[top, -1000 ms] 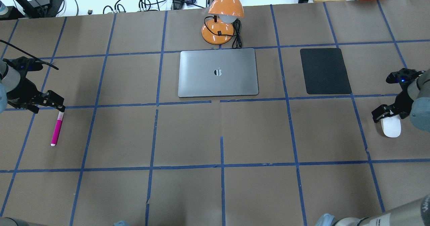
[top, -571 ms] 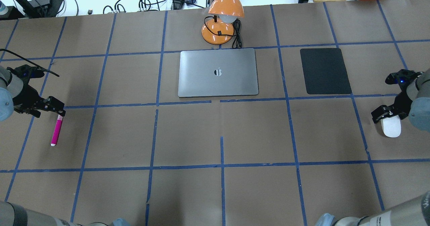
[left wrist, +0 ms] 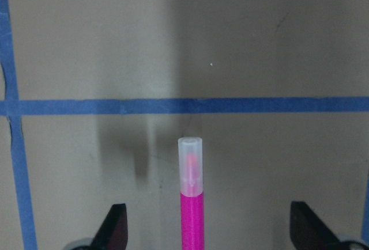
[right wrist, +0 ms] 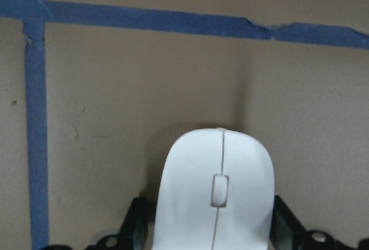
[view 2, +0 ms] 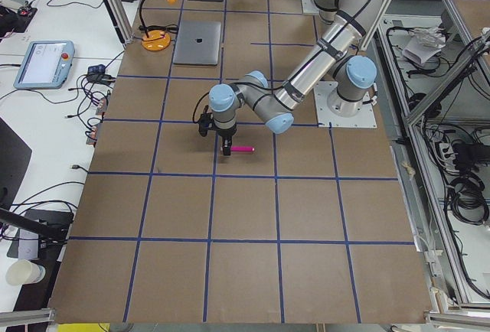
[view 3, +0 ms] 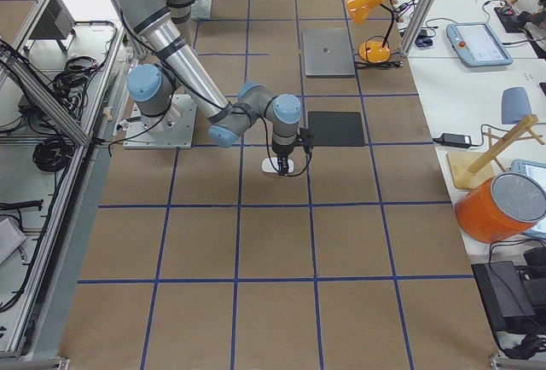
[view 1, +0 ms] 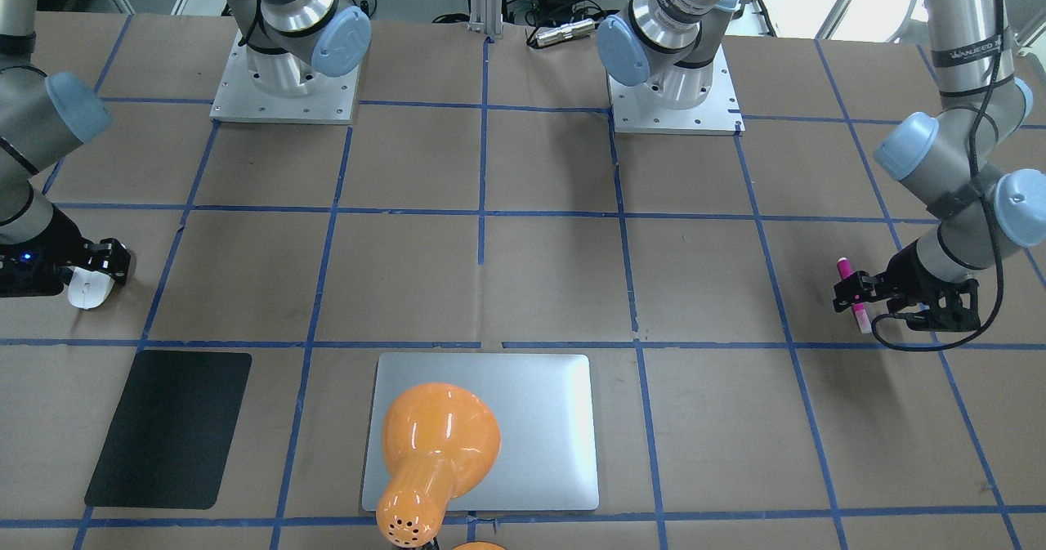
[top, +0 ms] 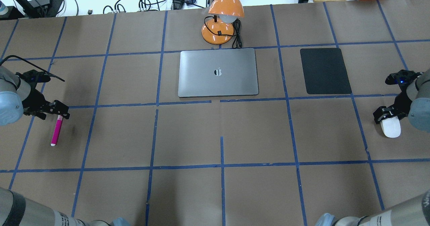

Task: Place pen and mouse around notebook

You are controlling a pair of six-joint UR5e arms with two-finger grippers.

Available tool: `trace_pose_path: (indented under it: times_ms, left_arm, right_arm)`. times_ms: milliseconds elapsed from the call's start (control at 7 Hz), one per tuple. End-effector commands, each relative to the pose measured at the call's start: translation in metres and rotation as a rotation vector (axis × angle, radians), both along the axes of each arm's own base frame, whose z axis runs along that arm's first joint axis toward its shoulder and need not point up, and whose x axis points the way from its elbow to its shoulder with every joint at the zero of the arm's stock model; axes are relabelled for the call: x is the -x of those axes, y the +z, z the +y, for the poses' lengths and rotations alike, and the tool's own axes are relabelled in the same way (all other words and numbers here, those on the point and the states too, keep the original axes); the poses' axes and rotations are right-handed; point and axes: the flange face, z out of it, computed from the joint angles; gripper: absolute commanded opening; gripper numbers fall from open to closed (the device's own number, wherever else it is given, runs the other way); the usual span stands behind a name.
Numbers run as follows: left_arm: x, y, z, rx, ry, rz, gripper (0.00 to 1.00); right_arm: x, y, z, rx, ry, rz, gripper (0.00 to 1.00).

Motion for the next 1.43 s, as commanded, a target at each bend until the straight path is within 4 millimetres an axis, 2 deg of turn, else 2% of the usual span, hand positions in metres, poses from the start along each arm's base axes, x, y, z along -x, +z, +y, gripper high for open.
trace_pose_path:
  times_ms: [0, 143, 286, 429, 571, 714, 857, 1000, 1143, 1286]
  left_arm:
    - [-0.001, -0.01, 0.0, -0.014, -0.002, 0.009, 0.76]
    - [-0.002, -0.009, 0.0, -0.015, -0.003, 0.004, 0.64]
    - [-0.003, -0.01, 0.001, -0.03, -0.004, -0.013, 0.52]
    - [-0.003, -0.013, 0.001, -0.035, -0.004, -0.009, 0.51]
    - [-0.003, -0.014, 0.001, -0.039, -0.003, -0.009, 0.35]
    - [-0.004, -0.013, 0.001, -0.041, -0.001, -0.009, 0.07]
    - [-0.004, -0.009, 0.001, -0.04, 0.0, -0.014, 0.0]
    - [-0.005, -0.003, 0.0, -0.031, 0.002, -0.021, 0.0]
    - [-0.005, 0.0, 0.0, -0.029, 0.006, -0.027, 0.0]
    - [-0.012, 0.01, 0.002, -0.045, 0.01, -0.078, 0.0]
  right_arm:
    - [-0.002, 0.013, -0.005, 0.026, -0.013, 0.013, 0.08]
    - [0.003, 0.037, -0.024, 0.048, -0.078, 0.032, 0.09]
    - [-0.011, 0.069, -0.057, 0.043, -0.064, 0.026, 0.08]
    - [-0.037, 0.105, -0.105, 0.108, -0.023, 0.058, 0.07]
    - [-0.085, 0.122, -0.151, 0.122, -0.021, 0.052, 0.07]
    - [-0.131, 0.098, -0.188, 0.103, -0.021, 0.035, 0.07]
    - [-0.164, 0.062, -0.21, 0.08, -0.058, 0.022, 0.07]
    - [-0.178, 0.065, -0.224, 0.098, -0.053, 0.027, 0.08]
    - [-0.175, 0.056, -0.24, 0.093, -0.051, 0.029, 0.11]
    - [-0.174, 0.041, -0.243, 0.073, -0.049, 0.022, 0.15]
